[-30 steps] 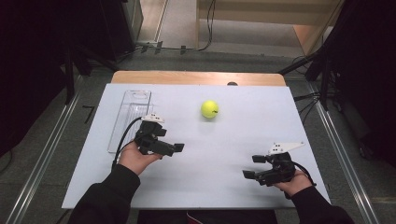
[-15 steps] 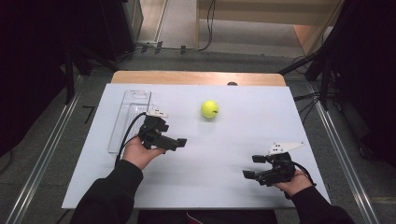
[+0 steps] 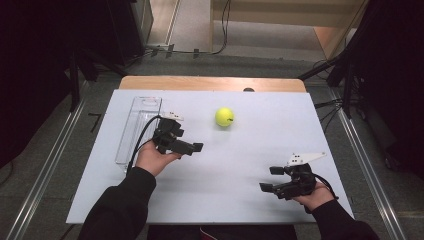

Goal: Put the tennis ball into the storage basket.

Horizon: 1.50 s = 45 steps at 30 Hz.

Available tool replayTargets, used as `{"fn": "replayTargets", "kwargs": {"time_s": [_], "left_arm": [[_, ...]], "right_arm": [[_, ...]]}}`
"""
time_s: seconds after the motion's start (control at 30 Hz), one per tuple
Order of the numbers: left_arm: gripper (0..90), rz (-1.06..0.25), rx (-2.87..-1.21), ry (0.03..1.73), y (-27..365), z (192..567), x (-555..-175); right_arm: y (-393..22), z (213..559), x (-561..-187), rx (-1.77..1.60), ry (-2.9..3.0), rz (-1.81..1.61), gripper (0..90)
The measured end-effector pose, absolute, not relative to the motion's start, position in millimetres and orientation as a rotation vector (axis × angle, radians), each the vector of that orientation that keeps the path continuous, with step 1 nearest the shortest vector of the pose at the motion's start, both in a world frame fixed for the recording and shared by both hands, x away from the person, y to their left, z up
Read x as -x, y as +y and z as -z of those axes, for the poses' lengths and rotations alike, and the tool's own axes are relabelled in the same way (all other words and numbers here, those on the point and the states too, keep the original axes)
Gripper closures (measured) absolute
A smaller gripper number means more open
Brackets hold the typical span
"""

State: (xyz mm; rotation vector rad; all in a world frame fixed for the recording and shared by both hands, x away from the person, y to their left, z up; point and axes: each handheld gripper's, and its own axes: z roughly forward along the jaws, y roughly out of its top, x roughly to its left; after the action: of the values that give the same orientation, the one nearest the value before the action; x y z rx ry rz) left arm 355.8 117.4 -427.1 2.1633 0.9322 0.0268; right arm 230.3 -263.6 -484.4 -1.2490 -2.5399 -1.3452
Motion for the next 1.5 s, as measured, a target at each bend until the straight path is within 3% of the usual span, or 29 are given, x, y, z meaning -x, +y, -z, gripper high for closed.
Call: {"fn": "replayTargets", "kwargs": {"time_s": [1.5], "left_arm": [[7.1, -0.081, -2.176, 0.899, 84.4, 423.9, -401.1]], "right_arm": [[-263.8, 483.6, -230.3, 1.243, -2.537, 1.351, 17.1]]}}
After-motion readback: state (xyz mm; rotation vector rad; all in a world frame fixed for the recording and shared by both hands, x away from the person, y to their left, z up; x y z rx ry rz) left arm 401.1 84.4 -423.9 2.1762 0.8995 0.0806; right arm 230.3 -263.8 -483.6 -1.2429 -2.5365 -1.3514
